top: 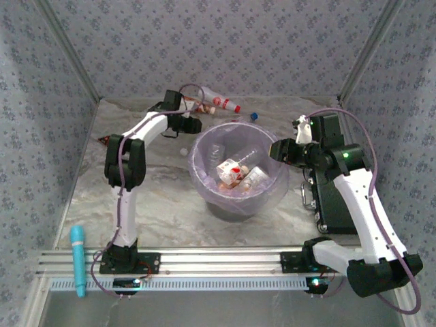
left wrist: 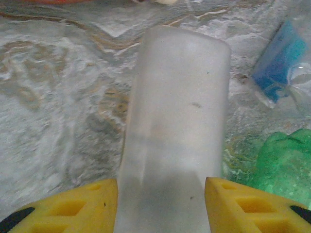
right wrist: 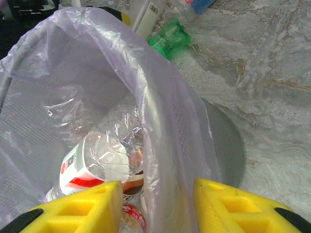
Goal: Put the plastic bottles in the bin
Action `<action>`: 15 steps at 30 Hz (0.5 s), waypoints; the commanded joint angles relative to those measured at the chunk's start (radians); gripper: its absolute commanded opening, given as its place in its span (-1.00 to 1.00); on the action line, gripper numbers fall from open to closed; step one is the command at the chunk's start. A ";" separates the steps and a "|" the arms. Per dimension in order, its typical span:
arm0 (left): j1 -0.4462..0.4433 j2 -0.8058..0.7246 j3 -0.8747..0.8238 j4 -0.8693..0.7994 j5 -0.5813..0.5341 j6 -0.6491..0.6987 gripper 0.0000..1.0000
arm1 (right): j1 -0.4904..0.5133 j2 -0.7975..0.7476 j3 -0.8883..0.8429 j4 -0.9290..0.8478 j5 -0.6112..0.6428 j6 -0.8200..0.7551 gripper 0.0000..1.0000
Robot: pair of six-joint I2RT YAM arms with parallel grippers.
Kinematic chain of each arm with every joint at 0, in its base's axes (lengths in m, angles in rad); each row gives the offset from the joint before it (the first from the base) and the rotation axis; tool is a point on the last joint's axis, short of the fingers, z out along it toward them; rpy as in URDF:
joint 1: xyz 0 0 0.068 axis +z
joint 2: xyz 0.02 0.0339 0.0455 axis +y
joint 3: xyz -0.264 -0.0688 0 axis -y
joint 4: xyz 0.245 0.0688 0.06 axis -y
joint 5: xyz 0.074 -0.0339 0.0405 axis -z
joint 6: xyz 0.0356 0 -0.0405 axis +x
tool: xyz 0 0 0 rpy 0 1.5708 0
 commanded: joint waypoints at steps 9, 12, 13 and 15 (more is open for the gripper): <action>0.020 -0.103 -0.082 0.048 0.020 -0.005 0.61 | 0.002 -0.005 0.022 -0.015 0.001 -0.001 -0.12; -0.001 -0.065 -0.031 0.026 0.037 0.007 0.72 | 0.002 -0.003 0.025 -0.016 0.000 -0.001 -0.11; -0.009 -0.051 -0.012 0.016 0.036 0.011 0.73 | 0.002 -0.003 0.025 -0.017 0.000 -0.001 -0.11; -0.024 -0.014 0.029 0.002 0.037 0.015 0.77 | 0.002 -0.005 0.024 -0.017 0.001 0.001 -0.11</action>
